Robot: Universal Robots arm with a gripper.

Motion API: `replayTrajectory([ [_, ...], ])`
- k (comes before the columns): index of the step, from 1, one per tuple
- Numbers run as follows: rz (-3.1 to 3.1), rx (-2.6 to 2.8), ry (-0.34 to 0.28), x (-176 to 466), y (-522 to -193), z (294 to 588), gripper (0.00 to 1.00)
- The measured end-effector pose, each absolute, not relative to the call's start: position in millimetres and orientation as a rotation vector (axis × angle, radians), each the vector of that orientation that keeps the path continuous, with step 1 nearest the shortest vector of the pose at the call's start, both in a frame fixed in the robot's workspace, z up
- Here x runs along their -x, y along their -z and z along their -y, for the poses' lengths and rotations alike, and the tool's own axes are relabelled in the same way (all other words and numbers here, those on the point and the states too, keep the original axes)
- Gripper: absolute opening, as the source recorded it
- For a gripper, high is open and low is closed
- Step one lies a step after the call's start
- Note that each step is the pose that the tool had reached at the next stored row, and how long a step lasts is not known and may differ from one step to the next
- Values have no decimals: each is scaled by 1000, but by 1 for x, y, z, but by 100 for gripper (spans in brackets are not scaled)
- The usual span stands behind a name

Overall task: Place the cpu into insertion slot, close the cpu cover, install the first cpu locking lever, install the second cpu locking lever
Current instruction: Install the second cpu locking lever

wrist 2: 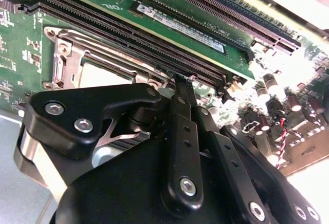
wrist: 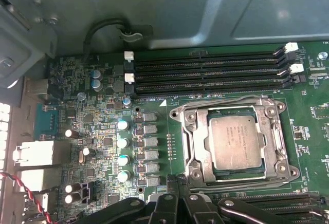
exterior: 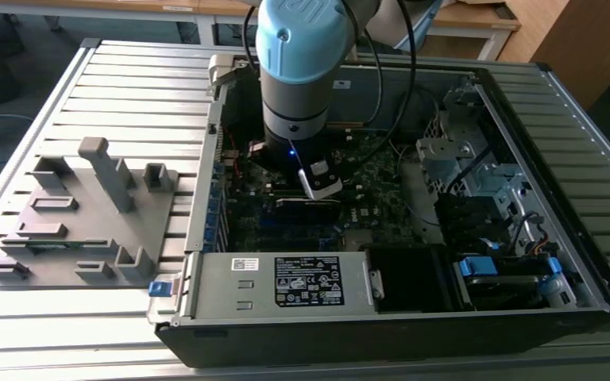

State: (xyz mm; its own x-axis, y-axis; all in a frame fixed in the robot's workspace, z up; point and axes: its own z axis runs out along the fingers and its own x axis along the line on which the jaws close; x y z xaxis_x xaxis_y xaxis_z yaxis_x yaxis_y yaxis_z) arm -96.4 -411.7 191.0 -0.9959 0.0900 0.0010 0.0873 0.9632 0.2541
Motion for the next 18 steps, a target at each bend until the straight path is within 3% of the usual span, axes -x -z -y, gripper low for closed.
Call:
replayTrajectory([
  [18, -3106, -140, -364, 97, -188, 409, 10],
])
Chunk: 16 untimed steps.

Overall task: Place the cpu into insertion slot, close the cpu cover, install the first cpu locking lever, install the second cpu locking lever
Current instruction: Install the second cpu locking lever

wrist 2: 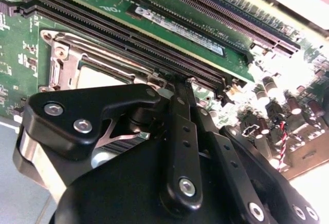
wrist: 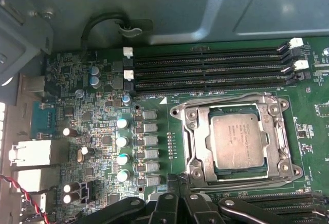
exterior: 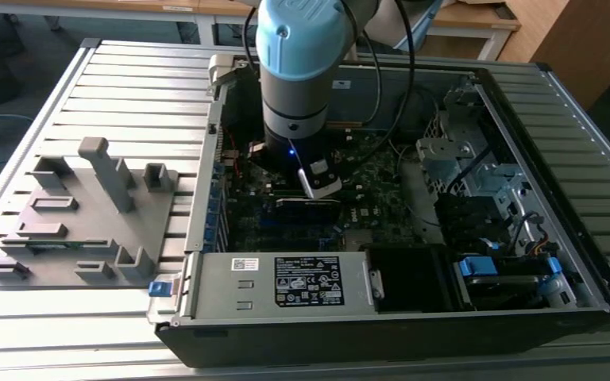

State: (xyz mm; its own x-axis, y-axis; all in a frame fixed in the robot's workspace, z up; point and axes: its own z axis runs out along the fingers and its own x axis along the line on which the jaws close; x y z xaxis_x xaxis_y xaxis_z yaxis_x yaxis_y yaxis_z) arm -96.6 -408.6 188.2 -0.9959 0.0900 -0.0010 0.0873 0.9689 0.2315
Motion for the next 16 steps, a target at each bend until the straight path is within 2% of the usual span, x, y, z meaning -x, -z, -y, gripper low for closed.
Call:
replayTrajectory([
  [16, -3105, -140, -362, 97, -193, 405, 10],
])
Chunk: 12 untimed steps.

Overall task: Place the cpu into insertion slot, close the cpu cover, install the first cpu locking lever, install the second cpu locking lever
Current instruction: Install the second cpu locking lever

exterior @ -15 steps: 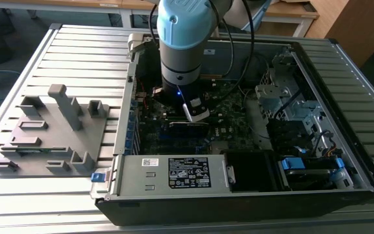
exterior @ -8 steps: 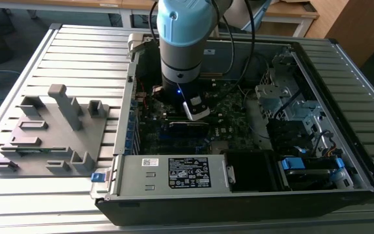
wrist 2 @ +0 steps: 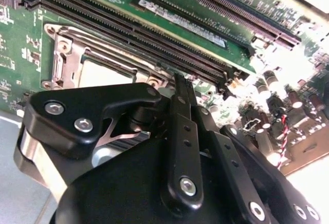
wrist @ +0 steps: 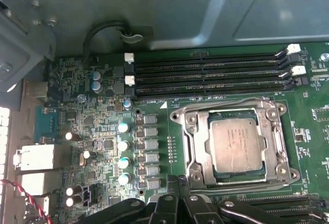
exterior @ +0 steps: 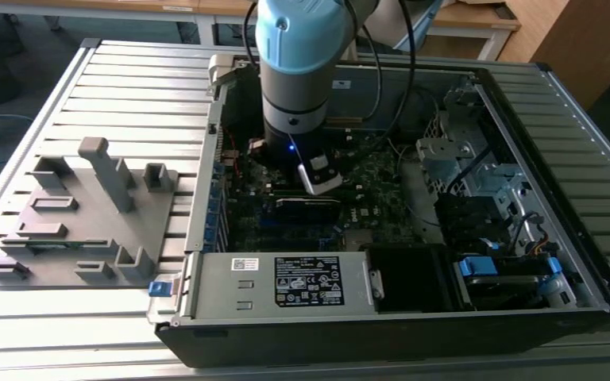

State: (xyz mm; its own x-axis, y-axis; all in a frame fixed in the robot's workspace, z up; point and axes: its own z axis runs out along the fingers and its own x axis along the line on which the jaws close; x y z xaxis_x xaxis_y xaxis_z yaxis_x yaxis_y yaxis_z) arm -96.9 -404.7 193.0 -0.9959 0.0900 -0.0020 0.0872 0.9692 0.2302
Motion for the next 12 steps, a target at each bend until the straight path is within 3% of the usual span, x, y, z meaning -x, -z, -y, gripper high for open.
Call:
replayTrajectory([
  [12, -3107, -140, -341, 97, -190, 401, 10],
])
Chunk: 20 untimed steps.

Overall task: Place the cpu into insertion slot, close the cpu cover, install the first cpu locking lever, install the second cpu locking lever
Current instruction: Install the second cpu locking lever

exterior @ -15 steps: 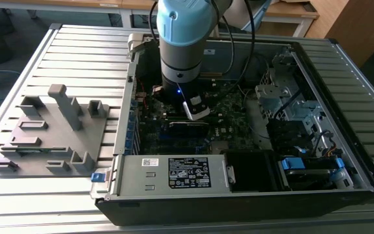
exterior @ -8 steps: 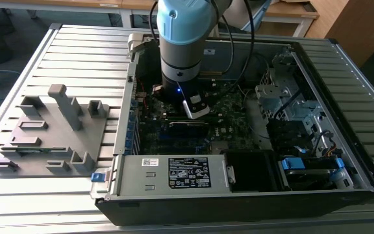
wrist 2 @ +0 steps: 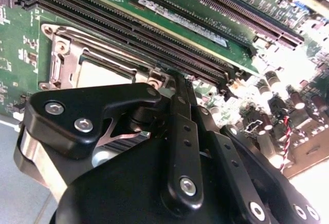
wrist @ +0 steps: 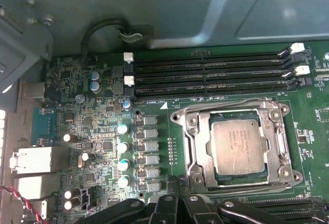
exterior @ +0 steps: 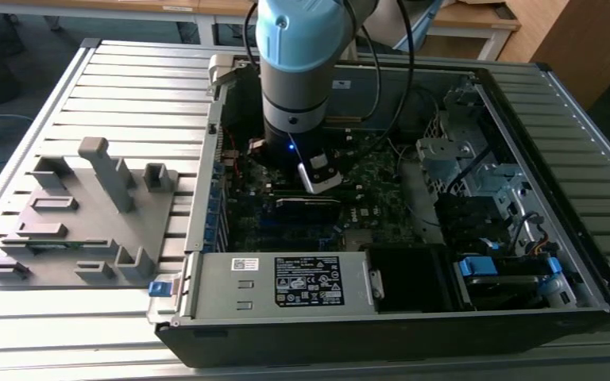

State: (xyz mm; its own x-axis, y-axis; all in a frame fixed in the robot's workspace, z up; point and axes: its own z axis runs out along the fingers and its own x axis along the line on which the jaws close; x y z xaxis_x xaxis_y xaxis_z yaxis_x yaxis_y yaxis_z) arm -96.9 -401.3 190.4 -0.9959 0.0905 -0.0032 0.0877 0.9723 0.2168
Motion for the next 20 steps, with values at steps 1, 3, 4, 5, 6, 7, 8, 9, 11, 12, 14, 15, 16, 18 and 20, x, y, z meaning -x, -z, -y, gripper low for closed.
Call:
replayTrajectory([
  [1, -3107, -140, -341, 97, -190, 401, 10],
  [3, -3107, -140, -340, 97, -190, 400, 10],
  [4, -3107, -140, -341, 97, -190, 400, 10],
  [5, -3107, -140, -341, 97, -190, 400, 10],
  [6, -3107, -140, -341, 97, -190, 400, 10],
  [7, -3107, -141, -340, 97, -190, 400, 10],
  [8, -3107, -141, -338, 97, -190, 400, 10],
  [9, -3107, -141, -336, 97, -190, 400, 10],
  [11, -3107, -142, -328, 97, -190, 400, 10],
  [12, -3108, -142, -323, 97, -190, 400, 10],
  [14, -3109, -142, -312, 97, -190, 400, 10],
  [15, -3109, -142, -307, 97, -190, 400, 10],
  [16, -3109, -142, -305, 97, -190, 400, 10],
  [18, -3109, -142, -305, 97, -190, 400, 10],
  [20, -3109, -142, -304, 97, -190, 400, 10],
])
